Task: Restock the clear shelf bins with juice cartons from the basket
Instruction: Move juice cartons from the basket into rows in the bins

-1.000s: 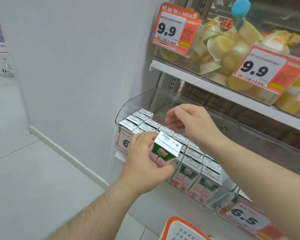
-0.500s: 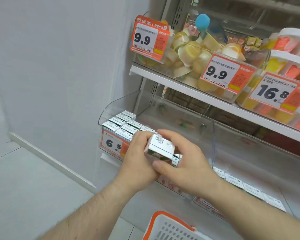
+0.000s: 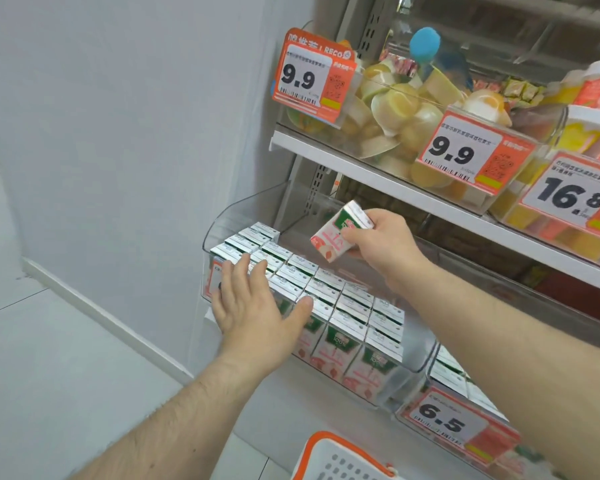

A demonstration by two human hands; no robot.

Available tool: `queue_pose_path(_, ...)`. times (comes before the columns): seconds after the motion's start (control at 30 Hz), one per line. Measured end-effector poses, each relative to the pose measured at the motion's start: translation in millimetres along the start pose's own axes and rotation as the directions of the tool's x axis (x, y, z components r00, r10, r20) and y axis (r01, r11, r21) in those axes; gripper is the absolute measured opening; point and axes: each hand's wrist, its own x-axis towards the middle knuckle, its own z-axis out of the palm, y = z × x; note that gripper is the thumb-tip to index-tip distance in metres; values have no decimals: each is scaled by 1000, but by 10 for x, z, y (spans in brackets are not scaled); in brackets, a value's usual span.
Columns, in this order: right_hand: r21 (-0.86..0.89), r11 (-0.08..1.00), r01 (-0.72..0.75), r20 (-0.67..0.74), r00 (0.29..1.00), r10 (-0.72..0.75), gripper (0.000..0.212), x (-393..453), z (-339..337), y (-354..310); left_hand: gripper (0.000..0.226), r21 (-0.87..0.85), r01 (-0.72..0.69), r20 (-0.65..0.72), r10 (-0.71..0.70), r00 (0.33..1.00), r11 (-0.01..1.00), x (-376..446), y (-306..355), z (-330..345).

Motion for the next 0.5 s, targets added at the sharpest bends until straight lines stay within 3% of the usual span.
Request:
queue_pose_path(0.13,-124,988,-93,82,991,103,11,473,329,141,68,92,-1,12,0,1000,996,7,-18,60)
queue_pose_path(0.3,-265,957,-119,217,960,179,14,676,691,201,64,58,9,20,-11,1000,998,-8,-20,84)
queue_pose_path(0.4,-278,948,-155,313,919,241,13,738,799,189,64,31,15,28,-16,999,999,5,-26,109)
queue_pose_path(0.5,-185,933,-308,400,844,358,26,790,858,184,64,18,23,44,-24,999,1000,13,-42,128)
